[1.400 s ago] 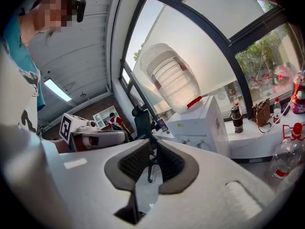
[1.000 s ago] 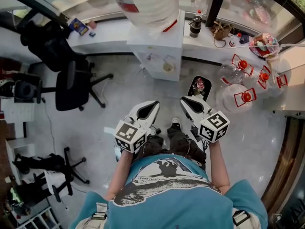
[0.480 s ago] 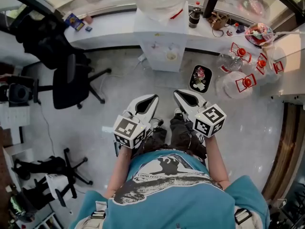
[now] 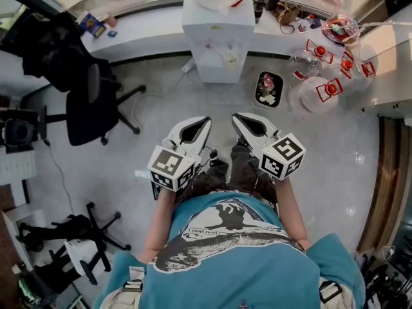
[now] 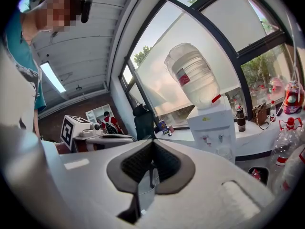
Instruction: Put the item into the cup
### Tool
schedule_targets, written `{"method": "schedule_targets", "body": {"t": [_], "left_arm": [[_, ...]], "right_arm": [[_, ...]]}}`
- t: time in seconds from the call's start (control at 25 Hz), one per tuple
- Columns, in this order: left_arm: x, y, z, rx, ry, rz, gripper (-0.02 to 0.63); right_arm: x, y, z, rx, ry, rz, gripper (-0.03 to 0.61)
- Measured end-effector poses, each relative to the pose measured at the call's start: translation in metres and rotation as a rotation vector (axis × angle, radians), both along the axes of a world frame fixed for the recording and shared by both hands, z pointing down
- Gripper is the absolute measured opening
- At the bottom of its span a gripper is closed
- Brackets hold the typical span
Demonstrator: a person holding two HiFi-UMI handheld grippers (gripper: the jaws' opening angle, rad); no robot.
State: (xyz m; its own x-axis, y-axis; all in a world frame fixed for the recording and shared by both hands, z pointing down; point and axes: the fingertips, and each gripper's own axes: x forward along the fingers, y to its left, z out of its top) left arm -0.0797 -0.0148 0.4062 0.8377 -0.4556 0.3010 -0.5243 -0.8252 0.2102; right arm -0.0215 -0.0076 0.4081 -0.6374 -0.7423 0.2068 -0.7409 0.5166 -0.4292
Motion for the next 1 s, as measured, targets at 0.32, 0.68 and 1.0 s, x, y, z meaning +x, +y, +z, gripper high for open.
{"method": "schedule_targets", "body": {"t": [0.32,0.68,1.0], "left_arm": [[-0.011,0.022,-0.005,0.027,0.016,0.051,0.014],[-0.011,0.046,-0.003,0.027,0.025,0.089,0.014],[-0.006,0.063,0.0,0.025,0.021,0.108,0.014]], "right_arm": [[-0.019,0.026,-0.003,0.022,0.014,0.031,0.0],[-0.022,0.043,-0.008,0.037,-0.003,0.052,0.0],[-0.022,0.058,-0.005,0.037,0.027,0.041,0.0]]}}
